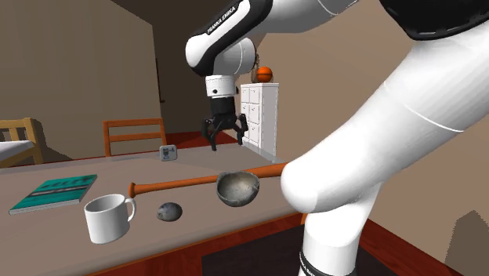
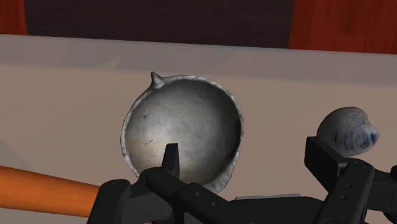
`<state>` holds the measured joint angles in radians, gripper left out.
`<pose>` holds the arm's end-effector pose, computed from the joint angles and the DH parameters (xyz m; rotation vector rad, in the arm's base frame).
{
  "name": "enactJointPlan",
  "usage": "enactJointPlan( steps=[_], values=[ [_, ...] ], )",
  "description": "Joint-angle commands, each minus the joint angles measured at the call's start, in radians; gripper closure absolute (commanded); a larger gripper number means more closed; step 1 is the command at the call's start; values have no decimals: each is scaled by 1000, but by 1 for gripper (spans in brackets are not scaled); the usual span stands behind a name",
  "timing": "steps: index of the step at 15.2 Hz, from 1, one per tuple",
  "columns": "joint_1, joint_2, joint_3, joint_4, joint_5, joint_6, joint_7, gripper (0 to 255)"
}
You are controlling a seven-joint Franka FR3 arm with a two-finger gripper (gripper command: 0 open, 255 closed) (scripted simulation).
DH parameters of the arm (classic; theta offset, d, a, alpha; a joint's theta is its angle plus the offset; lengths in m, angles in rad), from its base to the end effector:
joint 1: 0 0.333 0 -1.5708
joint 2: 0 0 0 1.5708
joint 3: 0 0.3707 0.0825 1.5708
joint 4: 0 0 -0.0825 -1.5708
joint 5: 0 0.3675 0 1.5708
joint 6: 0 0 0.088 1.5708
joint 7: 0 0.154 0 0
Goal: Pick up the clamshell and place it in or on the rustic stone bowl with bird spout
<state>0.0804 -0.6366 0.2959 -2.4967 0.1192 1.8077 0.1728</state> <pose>0.2763 0.1365 0.4854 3.0612 0.1678 -0.0823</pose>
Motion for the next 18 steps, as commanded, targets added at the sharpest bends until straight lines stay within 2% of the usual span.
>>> enactJointPlan(
  steps=[1,5,9,12,15,16,18],
  values=[
    [10,51,54,4,14,49,59,0],
    [15,162,150,13,15,149,164,0],
    [6,299,247,44,-19,244,284,0],
    [-7,420,316,83,-78,308,391,0],
    [-15,558,374,136,-173,358,518,0],
    [-14,607,388,157,-213,370,564,0],
    [-10,639,389,160,-240,388,591,0]
  ],
)
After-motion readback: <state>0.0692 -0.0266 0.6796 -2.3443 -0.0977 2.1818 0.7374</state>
